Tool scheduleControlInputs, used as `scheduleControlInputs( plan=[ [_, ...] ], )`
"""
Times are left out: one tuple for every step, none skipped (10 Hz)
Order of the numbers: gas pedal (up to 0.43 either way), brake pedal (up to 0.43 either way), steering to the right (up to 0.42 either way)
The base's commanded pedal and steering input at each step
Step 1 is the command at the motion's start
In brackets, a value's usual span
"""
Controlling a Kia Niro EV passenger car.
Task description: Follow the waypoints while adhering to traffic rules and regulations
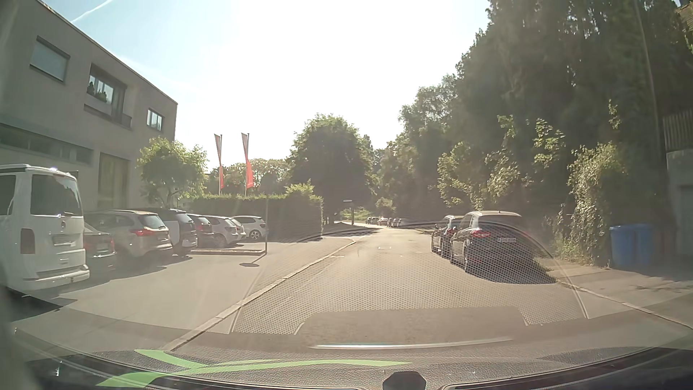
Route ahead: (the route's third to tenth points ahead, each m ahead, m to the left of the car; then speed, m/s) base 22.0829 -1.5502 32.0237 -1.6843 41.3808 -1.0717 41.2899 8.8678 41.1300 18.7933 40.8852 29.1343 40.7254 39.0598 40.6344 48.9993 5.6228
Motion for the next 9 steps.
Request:
scheduleControlInputs(
  plan=[
    [0.000,0.000,-0.004],
    [0.000,0.000,-0.004],
    [0.000,0.000,-0.002],
    [0.000,0.000,0.000],
    [0.000,0.000,0.000],
    [0.000,0.000,0.001],
    [0.000,0.000,0.003],
    [0.000,0.000,0.004],
    [0.000,0.000,0.004]
  ],
)
